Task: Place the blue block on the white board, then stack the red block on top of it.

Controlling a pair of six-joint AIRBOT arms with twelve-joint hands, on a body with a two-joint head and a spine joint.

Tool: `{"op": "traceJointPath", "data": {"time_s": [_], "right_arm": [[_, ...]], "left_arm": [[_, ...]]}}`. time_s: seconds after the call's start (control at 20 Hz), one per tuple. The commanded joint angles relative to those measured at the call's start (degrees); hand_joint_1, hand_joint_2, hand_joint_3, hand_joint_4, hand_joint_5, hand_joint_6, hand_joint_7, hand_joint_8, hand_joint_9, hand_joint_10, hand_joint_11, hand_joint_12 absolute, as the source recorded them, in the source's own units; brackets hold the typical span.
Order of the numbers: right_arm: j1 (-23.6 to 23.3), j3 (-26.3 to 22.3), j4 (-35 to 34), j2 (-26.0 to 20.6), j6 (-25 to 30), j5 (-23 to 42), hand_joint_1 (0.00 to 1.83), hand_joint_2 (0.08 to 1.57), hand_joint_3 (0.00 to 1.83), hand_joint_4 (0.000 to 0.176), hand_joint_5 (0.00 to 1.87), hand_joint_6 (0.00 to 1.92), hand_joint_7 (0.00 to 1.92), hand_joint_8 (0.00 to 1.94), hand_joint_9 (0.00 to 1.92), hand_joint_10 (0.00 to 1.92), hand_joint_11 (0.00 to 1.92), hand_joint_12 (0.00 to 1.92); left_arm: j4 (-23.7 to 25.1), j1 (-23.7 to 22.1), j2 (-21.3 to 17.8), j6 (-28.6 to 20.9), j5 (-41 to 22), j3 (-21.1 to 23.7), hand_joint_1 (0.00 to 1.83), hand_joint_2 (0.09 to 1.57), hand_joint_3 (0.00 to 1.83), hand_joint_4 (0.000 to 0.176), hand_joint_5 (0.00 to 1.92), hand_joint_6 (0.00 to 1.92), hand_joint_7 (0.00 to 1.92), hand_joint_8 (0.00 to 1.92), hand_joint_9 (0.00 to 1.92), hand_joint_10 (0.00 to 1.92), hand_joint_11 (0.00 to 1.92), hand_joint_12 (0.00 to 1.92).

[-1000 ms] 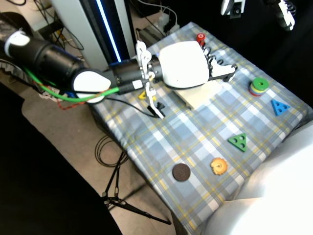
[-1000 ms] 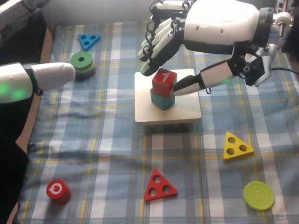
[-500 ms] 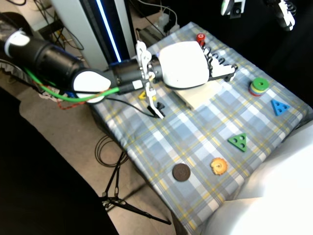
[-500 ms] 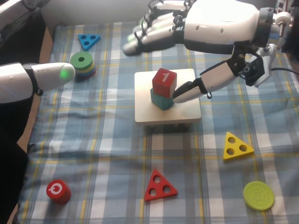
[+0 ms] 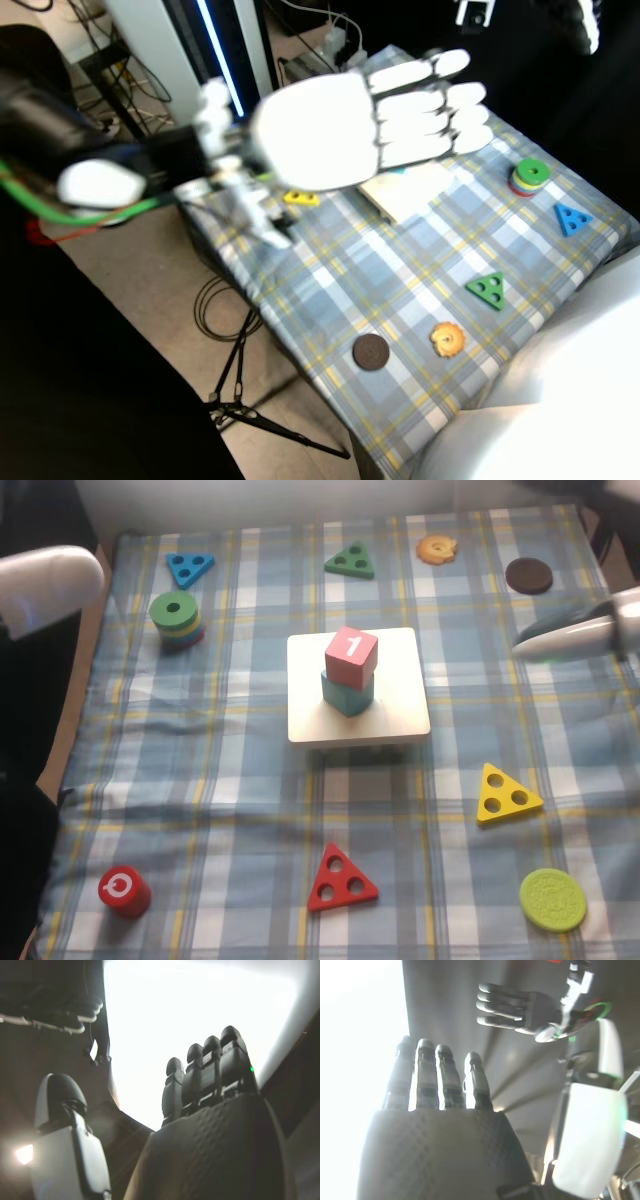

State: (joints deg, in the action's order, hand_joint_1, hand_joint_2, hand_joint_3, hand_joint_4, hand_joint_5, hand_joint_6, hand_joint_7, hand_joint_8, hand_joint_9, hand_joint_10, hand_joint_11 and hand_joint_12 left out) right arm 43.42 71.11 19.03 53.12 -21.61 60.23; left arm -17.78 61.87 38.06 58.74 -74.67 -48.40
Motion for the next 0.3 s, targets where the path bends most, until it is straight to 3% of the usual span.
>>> {"op": "traceJointPath", "data": {"time_s": [0.0, 0.05, 0.1, 0.15, 0.2, 0.25], "right_arm": [[0.26, -1.07, -5.12, -0.51, -1.49, 11.36, 0.76, 0.95, 0.02, 0.123, 0.01, 0.01, 0.09, 0.01, 0.03, 0.01, 0.0, 0.0], [3.32, -3.2, -9.17, -2.43, -4.8, 15.05, 0.72, 0.98, 0.01, 0.102, 0.09, 0.01, 0.17, 0.01, 0.09, 0.02, 0.0, 0.0], [5.98, -4.89, -12.56, -3.9, -7.48, 18.69, 0.64, 1.0, 0.01, 0.101, 0.12, 0.01, 0.19, 0.01, 0.1, 0.02, 0.0, 0.0], [8.3, -6.21, -15.57, -4.83, -9.47, 22.3, 0.64, 1.0, 0.01, 0.101, 0.12, 0.01, 0.19, 0.01, 0.1, 0.02, 0.0, 0.0], [10.83, -7.29, -18.41, -5.46, -10.84, 25.66, 0.57, 1.07, 0.01, 0.075, 0.16, 0.01, 0.24, 0.01, 0.17, 0.02, 0.07, 0.04], [14.05, -8.49, -21.62, -5.91, -12.52, 30.2, 0.59, 1.13, 0.01, 0.006, 0.22, 0.01, 0.31, 0.01, 0.28, 0.03, 0.18, 0.1]], "left_arm": [[0.98, 0.04, -0.33, -1.71, -9.8, 0.16, 0.73, 0.91, 0.01, 0.101, 0.1, 0.0, 0.08, 0.0, 0.0, 0.0, 0.0, 0.0], [1.55, 0.63, -0.35, -3.75, -12.33, 0.13, 0.63, 0.94, 0.02, 0.118, 0.1, 0.0, 0.09, 0.0, 0.02, 0.01, 0.02, 0.01], [1.75, 1.33, -0.35, -5.39, -14.67, 0.11, 0.56, 0.95, 0.01, 0.135, 0.1, 0.0, 0.12, 0.0, 0.05, 0.0, 0.05, 0.04], [1.77, 2.11, -0.35, -6.69, -16.74, 0.1, 0.56, 0.95, 0.01, 0.135, 0.1, 0.0, 0.12, 0.0, 0.05, 0.0, 0.05, 0.04], [1.76, 2.9, -0.36, -7.91, -18.4, 0.03, 0.48, 0.97, 0.0, 0.151, 0.12, 0.0, 0.19, 0.0, 0.12, 0.01, 0.0, 0.49], [1.73, 3.81, -0.33, -9.53, -20.19, -0.18, 0.48, 0.99, 0.0, 0.102, 0.16, 0.0, 0.29, 0.0, 0.21, 0.01, 0.0, 0.73]]}}
